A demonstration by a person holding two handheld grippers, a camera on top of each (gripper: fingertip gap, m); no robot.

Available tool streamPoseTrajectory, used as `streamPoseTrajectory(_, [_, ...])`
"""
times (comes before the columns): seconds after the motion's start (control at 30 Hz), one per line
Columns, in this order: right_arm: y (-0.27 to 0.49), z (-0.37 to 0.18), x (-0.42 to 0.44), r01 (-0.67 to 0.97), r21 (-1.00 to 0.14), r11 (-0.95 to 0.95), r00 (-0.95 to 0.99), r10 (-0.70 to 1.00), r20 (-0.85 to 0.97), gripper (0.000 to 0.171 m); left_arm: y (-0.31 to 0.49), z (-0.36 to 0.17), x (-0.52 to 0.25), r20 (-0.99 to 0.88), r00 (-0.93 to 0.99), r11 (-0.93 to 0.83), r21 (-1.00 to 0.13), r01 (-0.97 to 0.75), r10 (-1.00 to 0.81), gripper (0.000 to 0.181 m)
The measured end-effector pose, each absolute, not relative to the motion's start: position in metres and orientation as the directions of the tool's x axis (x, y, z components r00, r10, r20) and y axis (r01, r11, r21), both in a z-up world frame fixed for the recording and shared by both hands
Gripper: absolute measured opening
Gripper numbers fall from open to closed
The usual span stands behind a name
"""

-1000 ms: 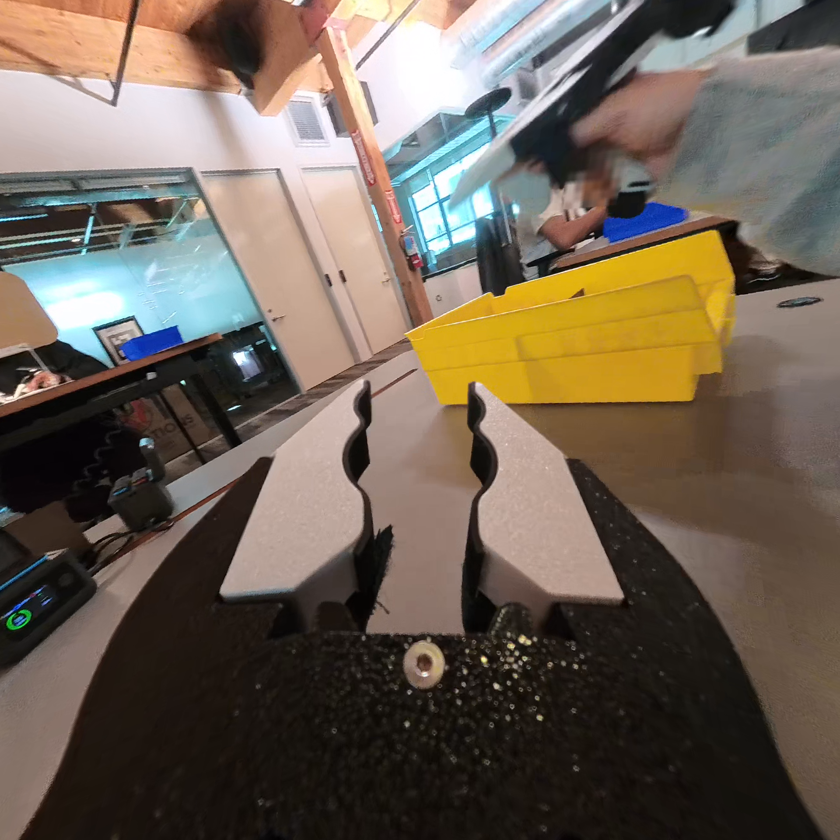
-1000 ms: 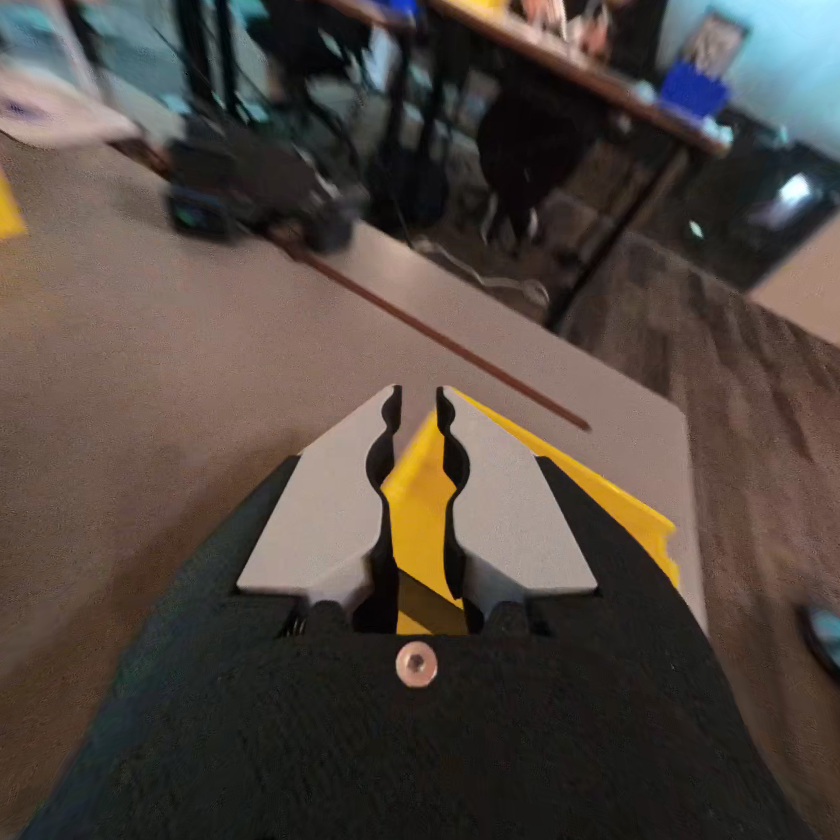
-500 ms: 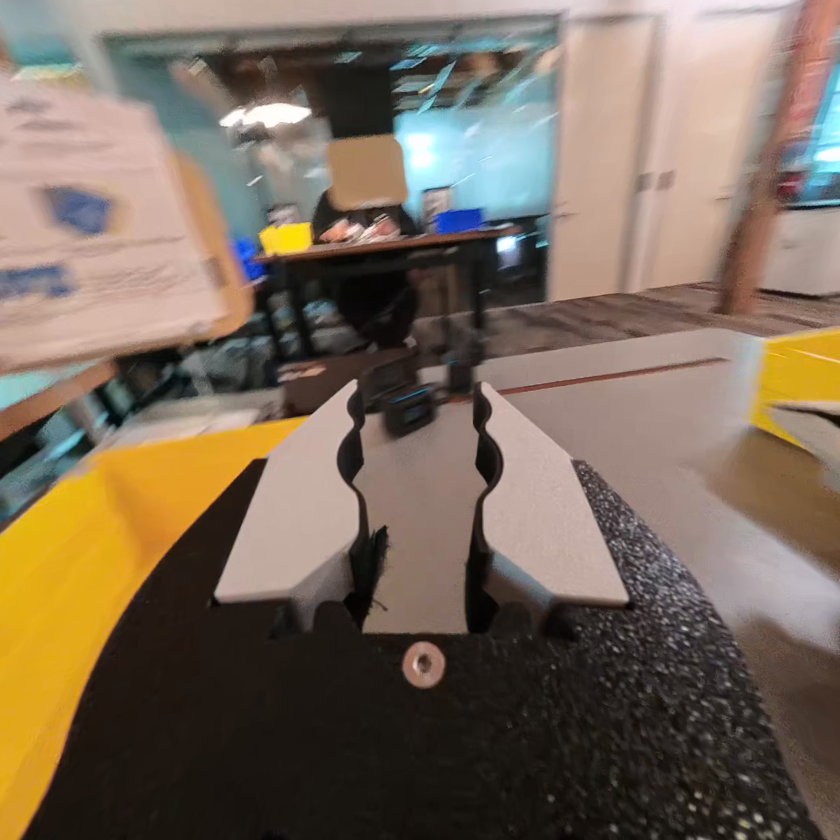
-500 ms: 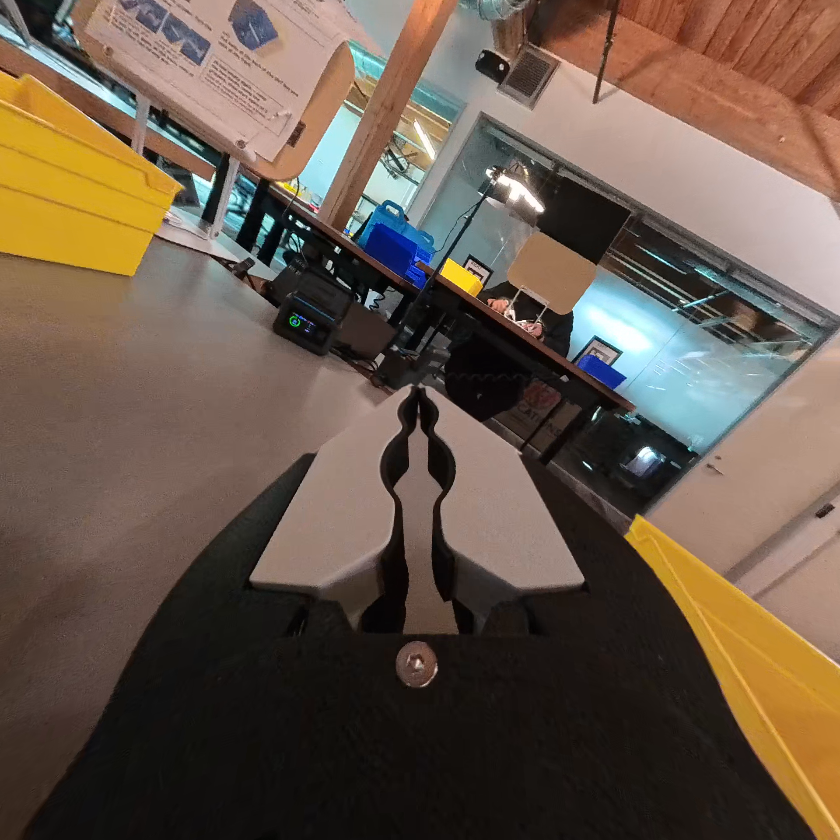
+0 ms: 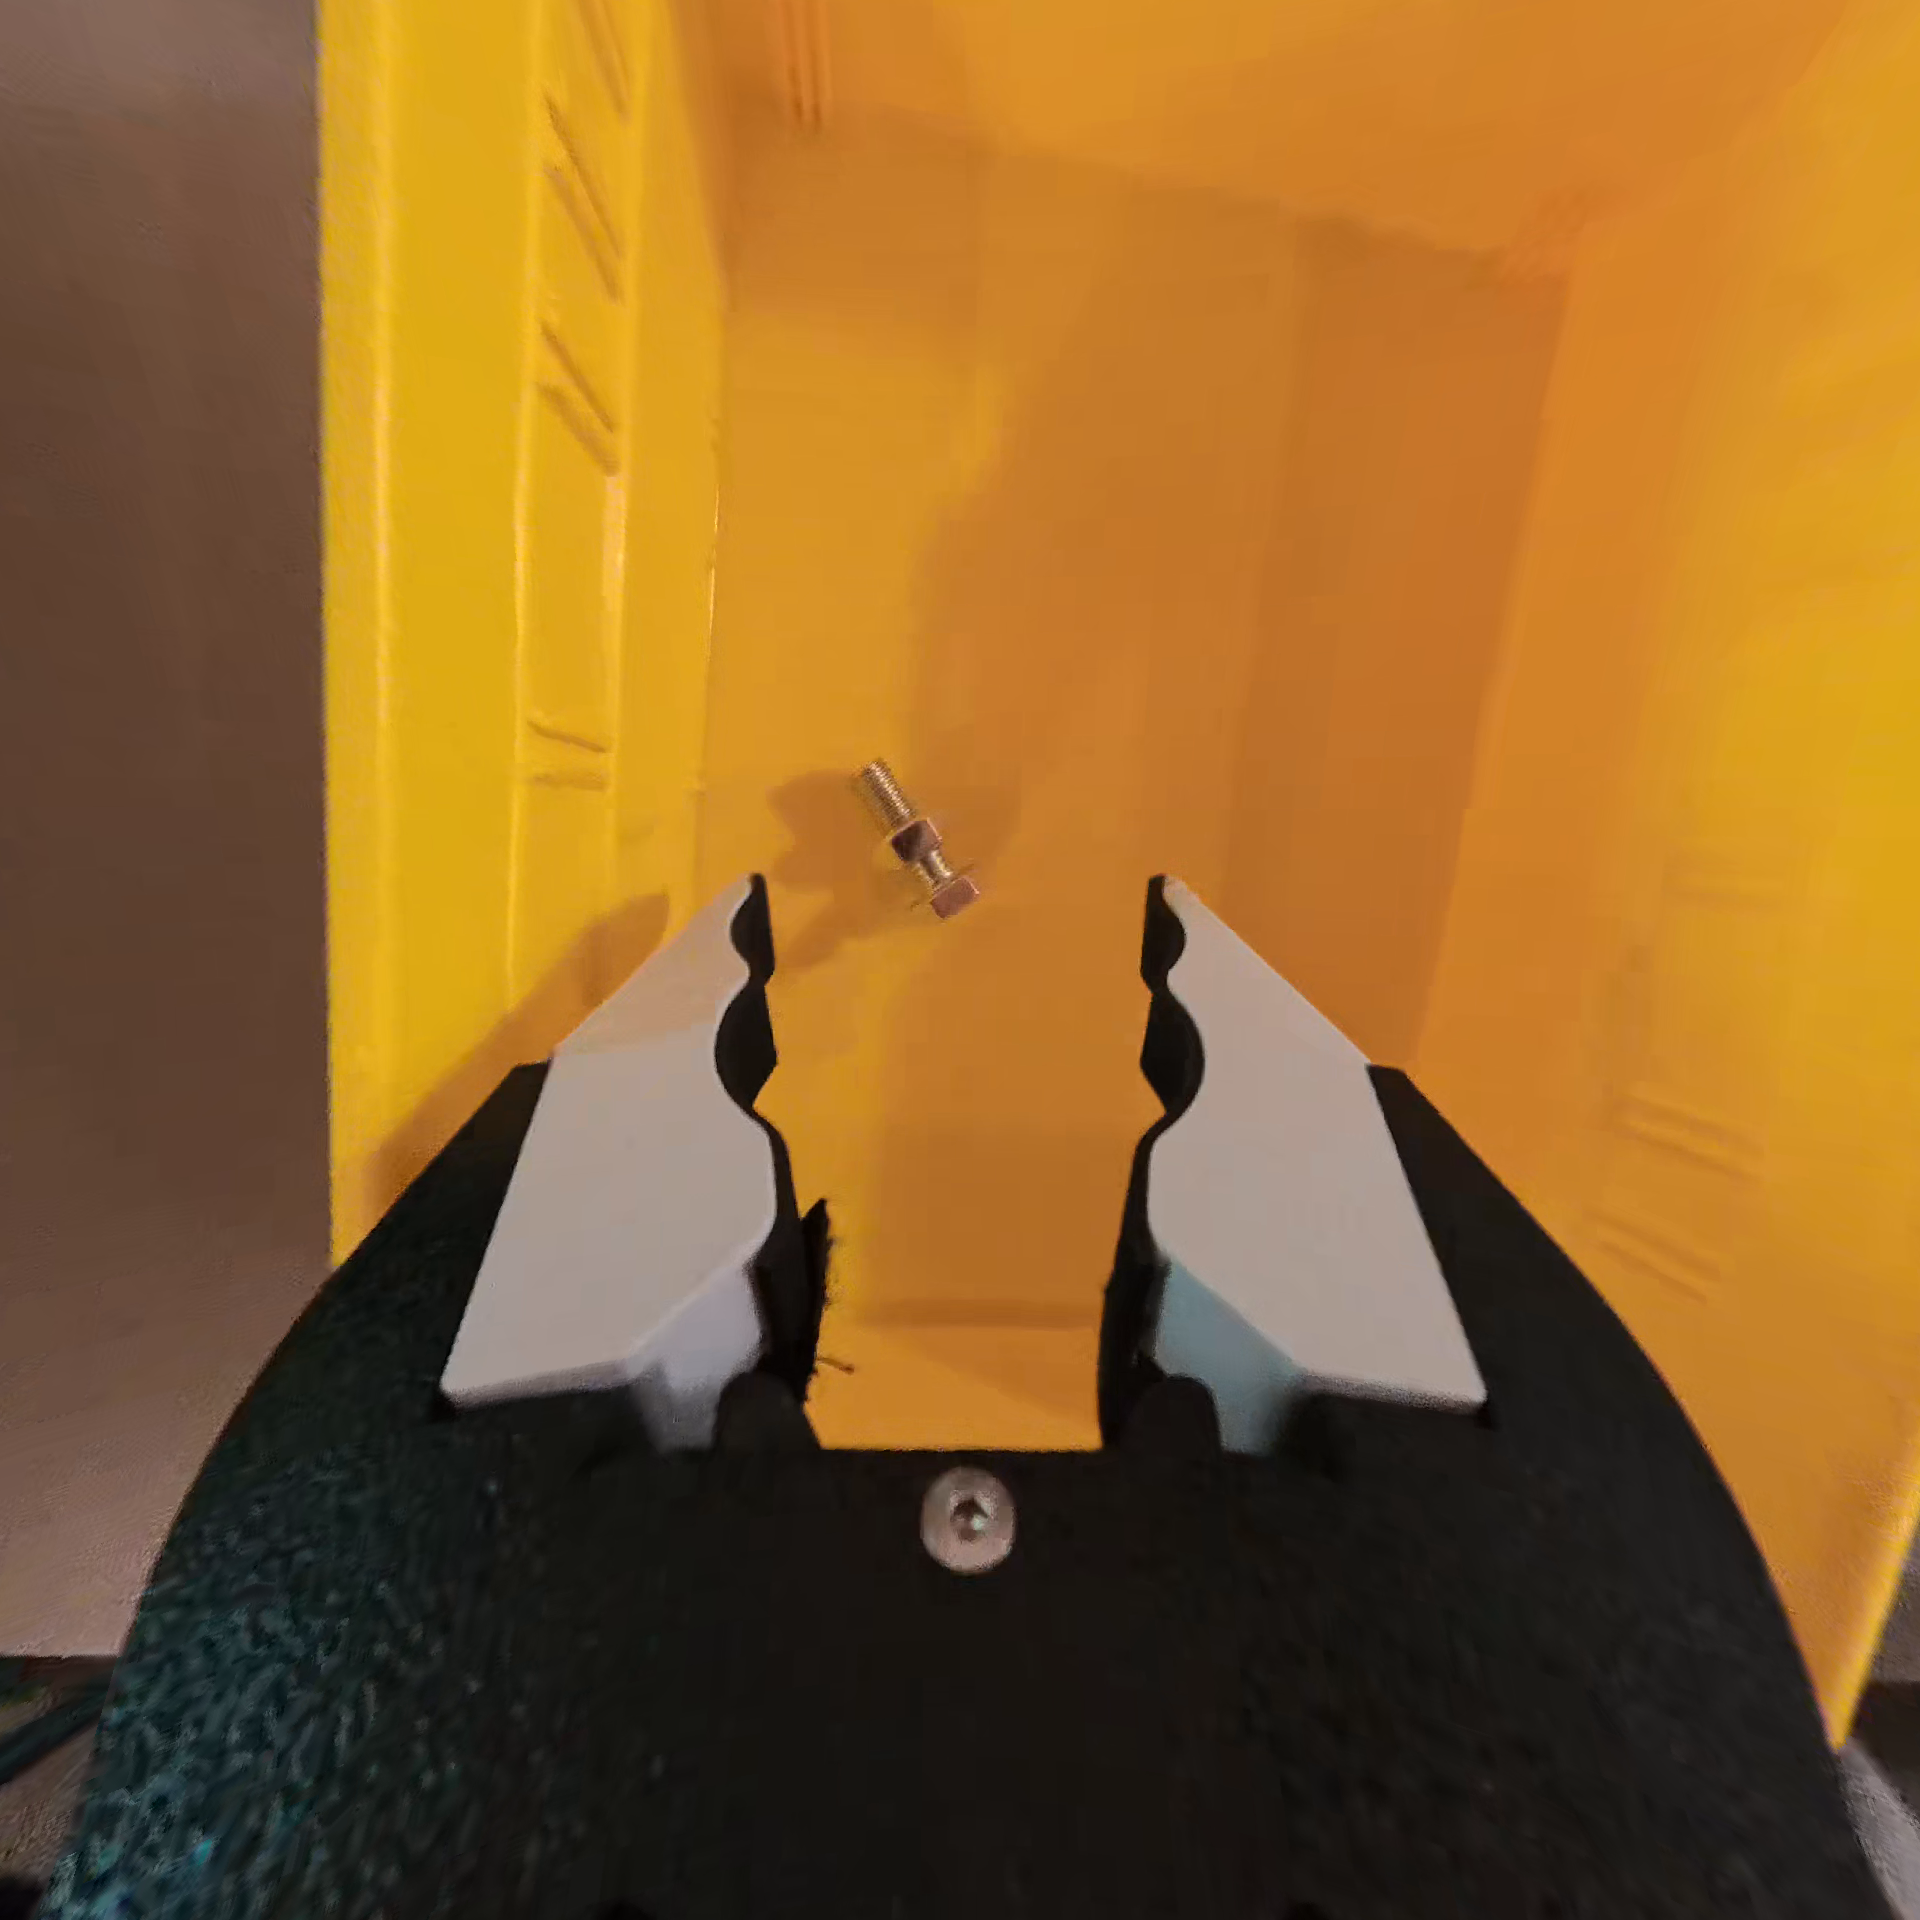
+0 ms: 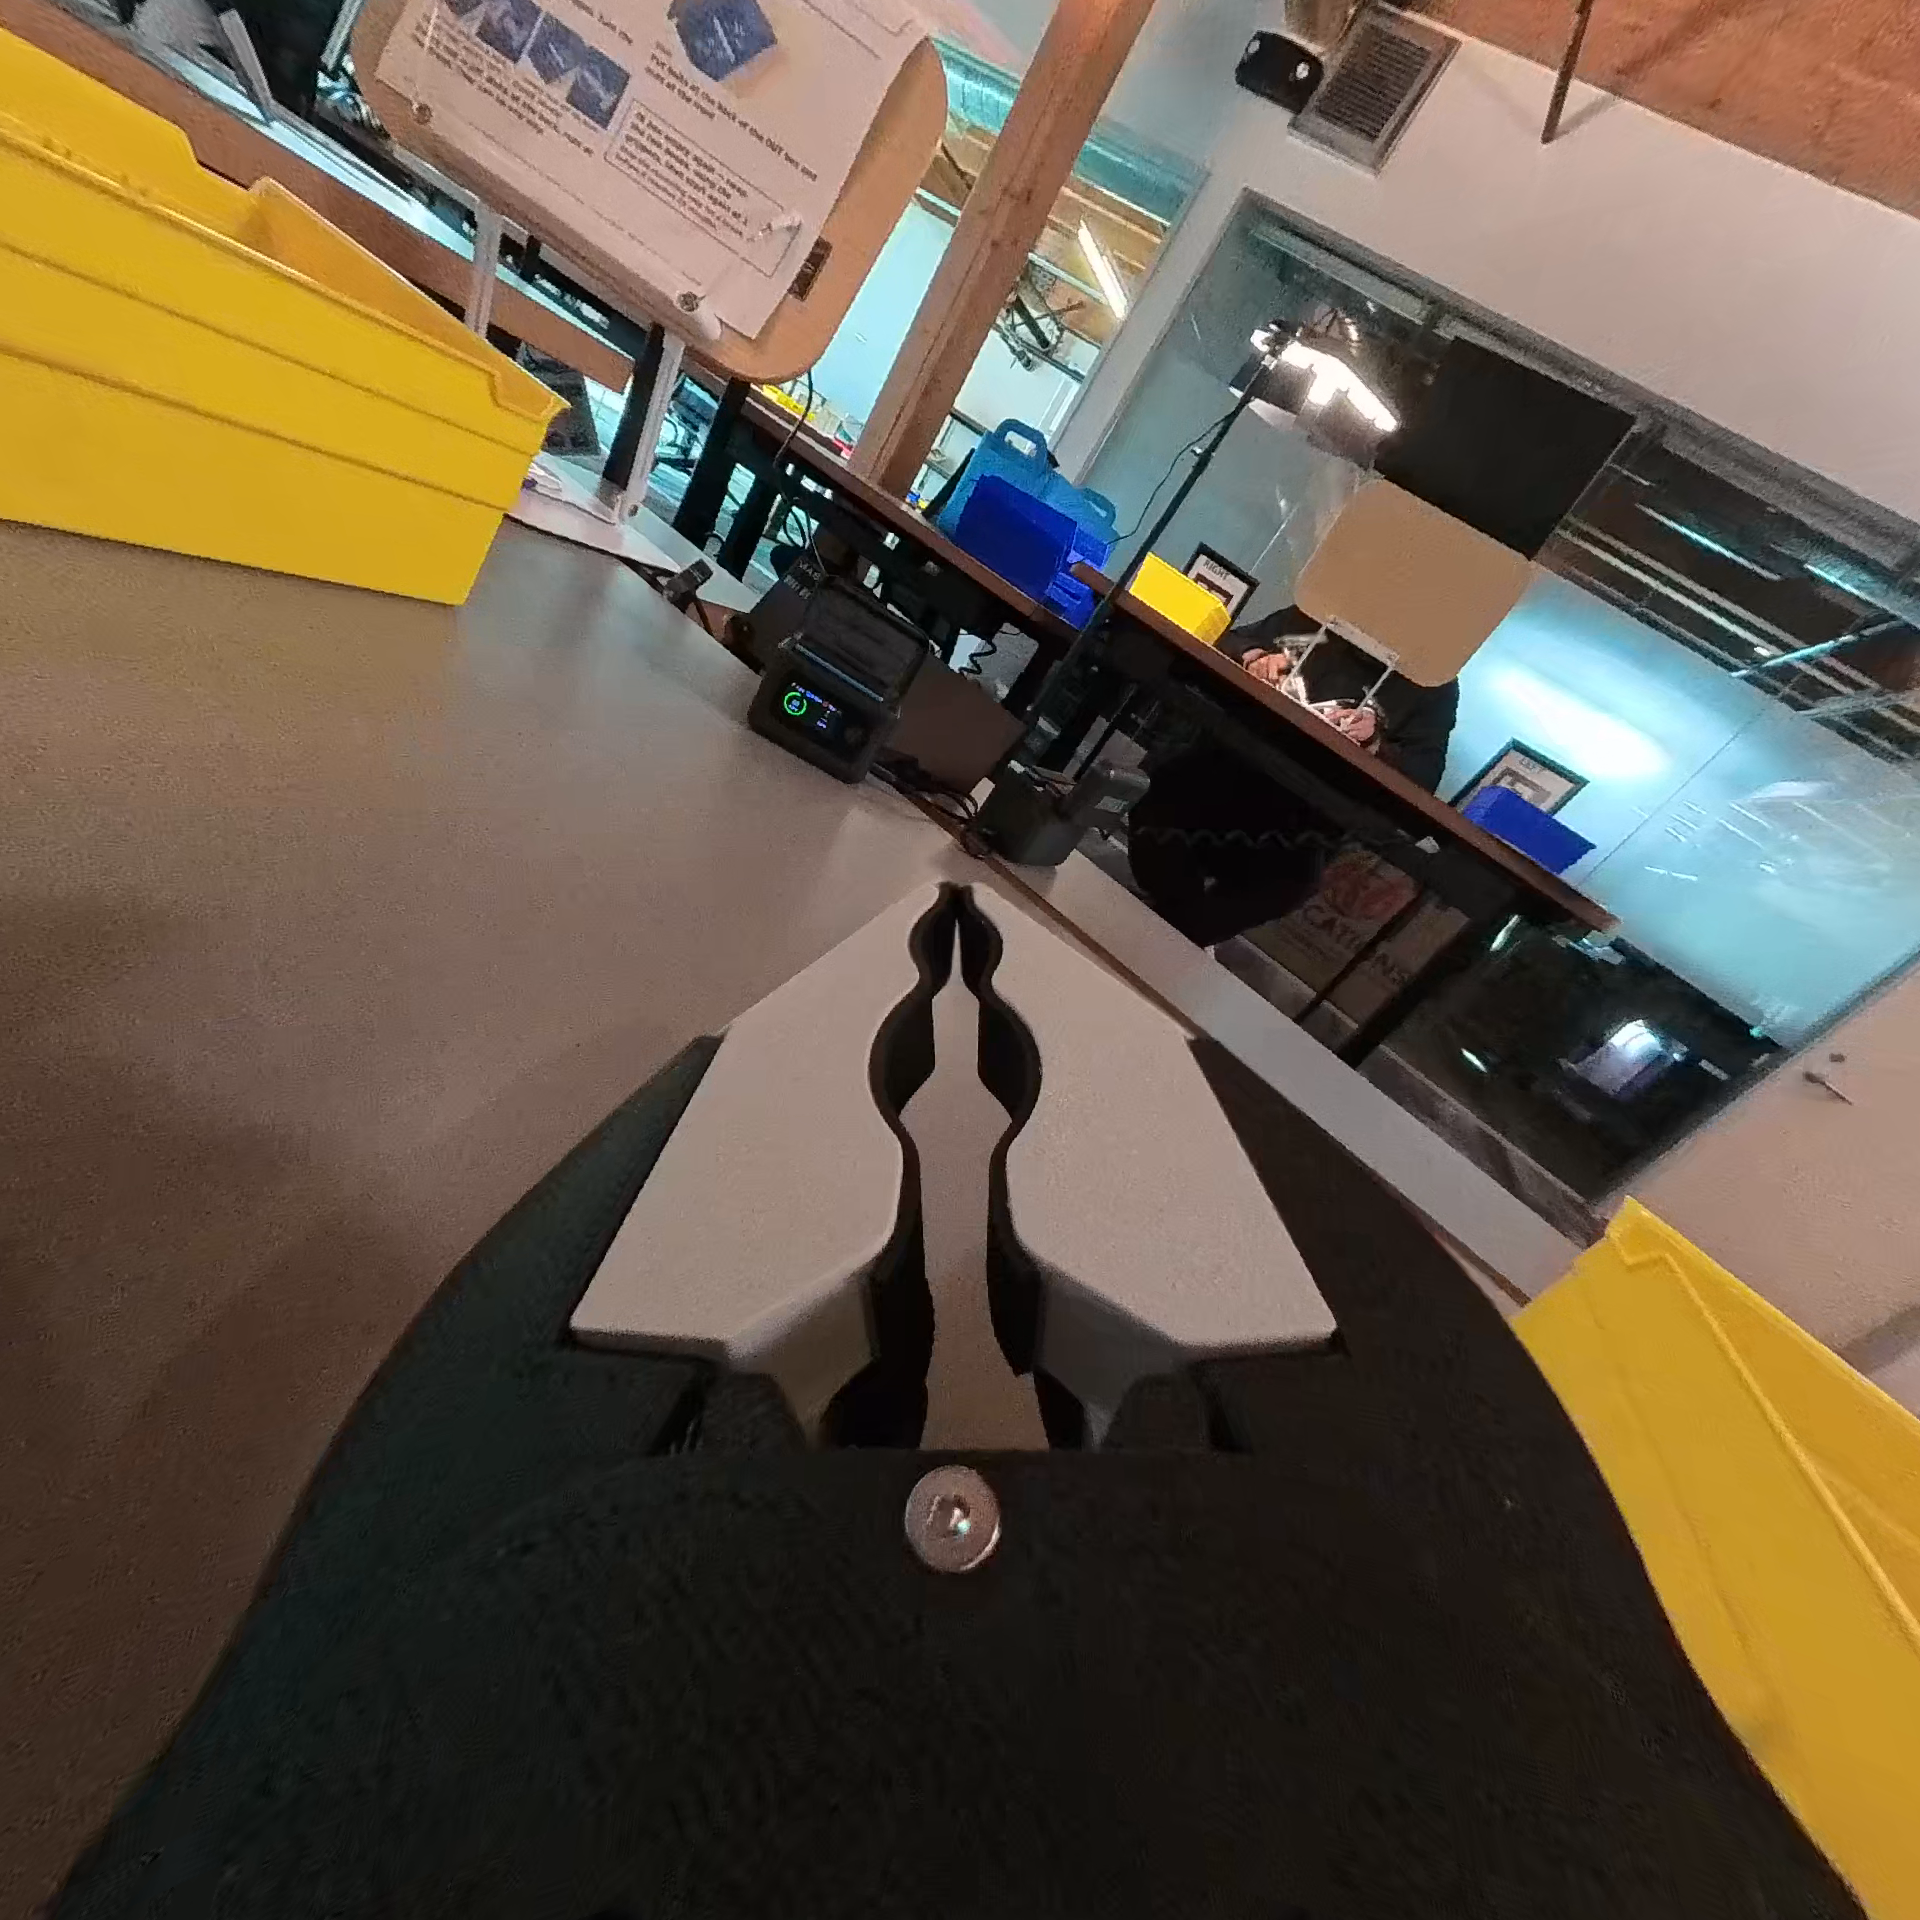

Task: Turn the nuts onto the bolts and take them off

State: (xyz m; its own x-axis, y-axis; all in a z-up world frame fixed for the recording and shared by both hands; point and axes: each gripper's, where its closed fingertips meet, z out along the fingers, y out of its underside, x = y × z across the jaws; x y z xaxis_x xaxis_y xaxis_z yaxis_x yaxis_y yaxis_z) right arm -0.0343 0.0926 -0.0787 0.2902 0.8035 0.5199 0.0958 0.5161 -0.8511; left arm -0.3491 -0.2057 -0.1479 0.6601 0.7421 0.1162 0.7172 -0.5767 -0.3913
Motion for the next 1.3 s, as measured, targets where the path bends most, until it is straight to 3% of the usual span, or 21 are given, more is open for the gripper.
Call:
streamPoseTrajectory(0.13, [0.091, -0.081, -0.035, 0.100, -0.855, 0.508, 0.274, 0.812, 0.515, 0.000, -0.211, -0.168, -0.357, 0.064, 0.641, -0.596, -0.308, 0.742, 0.765, 0.061])
streamPoseTrajectory(0.3, [0.084, -0.081, -0.036, 0.087, -0.854, 0.513, 0.245, 0.820, 0.518, 0.000, -0.209, -0.179, -0.361, 0.070, 0.607, -0.564, -0.301, 0.769, 0.791, 0.058])
streamPoseTrajectory(0.47, [0.069, -0.082, -0.040, 0.071, -0.834, 0.547, 0.193, 0.813, 0.550, 0.000, -0.207, -0.180, -0.363, 0.044, 0.638, -0.594, -0.319, 0.738, 0.769, 0.017])
streamPoseTrajectory(0.57, [0.064, -0.083, -0.041, 0.068, -0.832, 0.550, 0.173, 0.815, 0.553, 0.000, -0.211, -0.179, -0.358, -0.027, 0.692, -0.666, -0.302, 0.682, 0.721, 0.017])
streamPoseTrajectory(0.67, [0.060, -0.086, -0.043, 0.059, -0.857, 0.512, 0.127, 0.848, 0.515, 0.000, -0.197, -0.155, -0.352, -0.048, 0.715, -0.661, -0.428, 0.616, 0.698, 0.016])
streamPoseTrajectory(0.73, [0.055, -0.084, -0.043, 0.030, -0.881, 0.471, 0.079, 0.878, 0.472, 0.000, -0.172, -0.115, -0.339, -0.096, 0.764, -0.651, -0.597, 0.469, 0.638, 0.016])
streamPoseTrajectory(0.8, [0.053, -0.083, -0.043, 0.023, -0.895, 0.446, 0.052, 0.893, 0.447, 0.000, -0.136, -0.062, -0.306, -0.197, 0.820, -0.605, -0.768, 0.212, 0.537, 0.016])
streamPoseTrajectory(0.87, [0.055, -0.084, -0.042, 0.044, -0.875, 0.482, 0.057, 0.873, 0.484, 0.000, -0.104, -0.023, -0.260, -0.322, 0.828, -0.532, -0.846, -0.035, 0.458, 0.016])
streamPoseTrajectory(0.97, [0.035, -0.085, -0.040, -0.009, -0.915, 0.403, -0.087, 0.911, 0.402, 0.004, -0.056, -0.027, -0.187, -0.497, 0.828, -0.516, -0.796, -0.317, 0.258, 0.016])
streamPoseTrajectory(1.1, [0.028, -0.089, -0.036, 0.028, -0.984, 0.177, -0.234, 0.958, 0.166, 0.017, -0.012, -0.060, -0.113, -0.774, 0.631, -0.418, -0.589, -0.692, 0.046, 0.016])
streamPoseTrajectory(1.2, [0.029, -0.096, -0.035, 0.090, -0.989, 0.121, -0.266, 0.959, 0.093, 0.020, 0.009, -0.079, -0.065, -0.839, 0.543, -0.243, -0.534, -0.810, 0.034, 0.016])
streamPoseTrajectory(1.3, [0.019, -0.104, -0.033, 0.165, -0.985, 0.054, -0.349, 0.937, -0.007, 0.020, 0.026, -0.106, -0.039, -0.890, 0.456, -0.197, -0.445, -0.874, -0.011, 0.016])
